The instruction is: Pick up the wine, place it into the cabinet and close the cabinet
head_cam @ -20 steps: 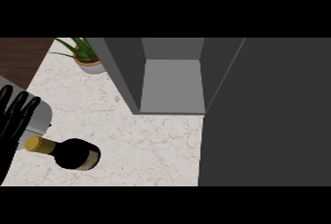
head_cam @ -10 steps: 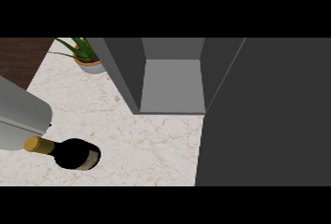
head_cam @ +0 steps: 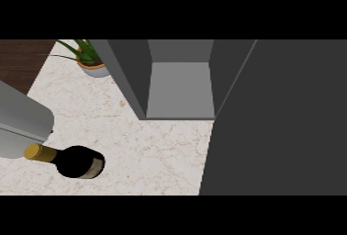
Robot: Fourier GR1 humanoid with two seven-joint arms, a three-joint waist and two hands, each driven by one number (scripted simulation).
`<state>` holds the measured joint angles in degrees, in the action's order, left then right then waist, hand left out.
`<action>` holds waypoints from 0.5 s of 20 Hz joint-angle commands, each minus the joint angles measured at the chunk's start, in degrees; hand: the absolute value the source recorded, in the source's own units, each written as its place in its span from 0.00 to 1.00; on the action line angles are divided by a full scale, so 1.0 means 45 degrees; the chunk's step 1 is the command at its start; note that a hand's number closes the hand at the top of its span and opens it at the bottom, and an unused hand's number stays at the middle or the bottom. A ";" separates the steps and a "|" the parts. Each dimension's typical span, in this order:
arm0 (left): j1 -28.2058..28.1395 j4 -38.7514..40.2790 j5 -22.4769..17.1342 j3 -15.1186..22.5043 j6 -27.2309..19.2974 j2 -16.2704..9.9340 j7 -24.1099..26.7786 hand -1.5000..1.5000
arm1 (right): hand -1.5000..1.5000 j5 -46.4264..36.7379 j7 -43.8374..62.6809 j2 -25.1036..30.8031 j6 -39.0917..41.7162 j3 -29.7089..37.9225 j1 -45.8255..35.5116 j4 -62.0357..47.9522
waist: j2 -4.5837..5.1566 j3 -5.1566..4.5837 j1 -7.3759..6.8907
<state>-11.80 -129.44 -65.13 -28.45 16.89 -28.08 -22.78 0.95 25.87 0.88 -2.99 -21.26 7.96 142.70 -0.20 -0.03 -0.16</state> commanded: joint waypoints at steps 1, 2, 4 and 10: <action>-0.0145 -0.0238 -0.0513 -0.0738 -0.0208 -0.0302 -0.0582 0.00 | 0.00 -0.1065 0.2118 0.0348 -0.0567 -0.0472 -0.0009 0.2728 | -0.0026 -0.0008 0.0035; -0.0005 0.0551 0.0086 -0.0495 0.0585 0.0047 -0.0205 0.00 | 0.00 -0.1866 0.1405 0.0168 -0.0703 -0.1443 0.0386 0.2338 | -0.0020 -0.0013 0.0122; 0.0227 -0.0041 0.0069 -0.0079 -0.0197 0.0018 -0.0612 0.00 | 0.00 -0.1806 0.2521 0.0206 -0.1131 -0.1057 -0.0720 0.2367 | -0.0001 -0.0013 0.0119; 0.0386 0.0550 0.0492 -0.0518 -0.0302 -0.0149 -0.0924 0.00 | 0.00 -0.2077 0.2385 0.0837 -0.1355 -0.1801 0.0021 0.3004 | -0.0051 -0.0007 0.0291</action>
<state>-11.23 -127.38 -63.95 -30.61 17.22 -28.06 -25.73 -0.56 31.47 2.31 -8.25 -25.02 3.88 143.48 -0.26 -0.06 0.46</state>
